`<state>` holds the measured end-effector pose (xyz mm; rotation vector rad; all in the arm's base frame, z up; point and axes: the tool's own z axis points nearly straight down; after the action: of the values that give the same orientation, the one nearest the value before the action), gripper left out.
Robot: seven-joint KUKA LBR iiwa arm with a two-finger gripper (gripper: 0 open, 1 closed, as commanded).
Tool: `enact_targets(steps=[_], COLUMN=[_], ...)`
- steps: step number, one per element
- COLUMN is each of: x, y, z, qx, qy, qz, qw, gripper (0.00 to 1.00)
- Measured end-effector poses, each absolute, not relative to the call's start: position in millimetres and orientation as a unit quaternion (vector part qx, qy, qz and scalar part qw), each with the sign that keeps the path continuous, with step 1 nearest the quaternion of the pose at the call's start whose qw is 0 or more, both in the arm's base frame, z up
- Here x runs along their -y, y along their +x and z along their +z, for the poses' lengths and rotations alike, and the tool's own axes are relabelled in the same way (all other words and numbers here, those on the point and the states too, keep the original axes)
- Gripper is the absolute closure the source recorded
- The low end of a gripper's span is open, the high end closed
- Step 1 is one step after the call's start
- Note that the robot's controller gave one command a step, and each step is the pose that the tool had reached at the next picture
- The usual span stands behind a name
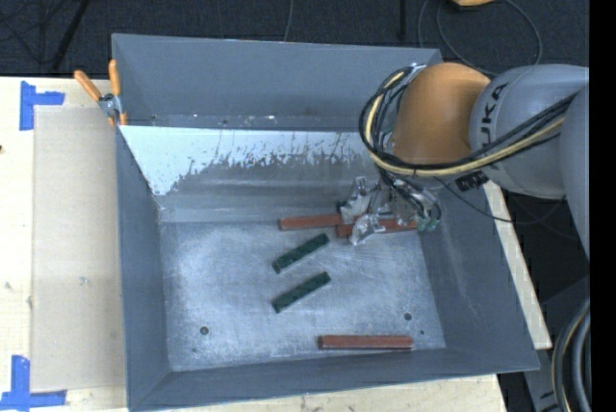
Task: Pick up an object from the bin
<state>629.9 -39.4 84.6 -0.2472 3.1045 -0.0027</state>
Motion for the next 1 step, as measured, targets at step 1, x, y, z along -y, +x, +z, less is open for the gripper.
enact_targets(steps=[1], x=[39.3], y=[629.9], z=[84.6], qx=[-0.997], qy=[-0.079], qz=[-0.001], qw=[0.014], gripper=[1.0])
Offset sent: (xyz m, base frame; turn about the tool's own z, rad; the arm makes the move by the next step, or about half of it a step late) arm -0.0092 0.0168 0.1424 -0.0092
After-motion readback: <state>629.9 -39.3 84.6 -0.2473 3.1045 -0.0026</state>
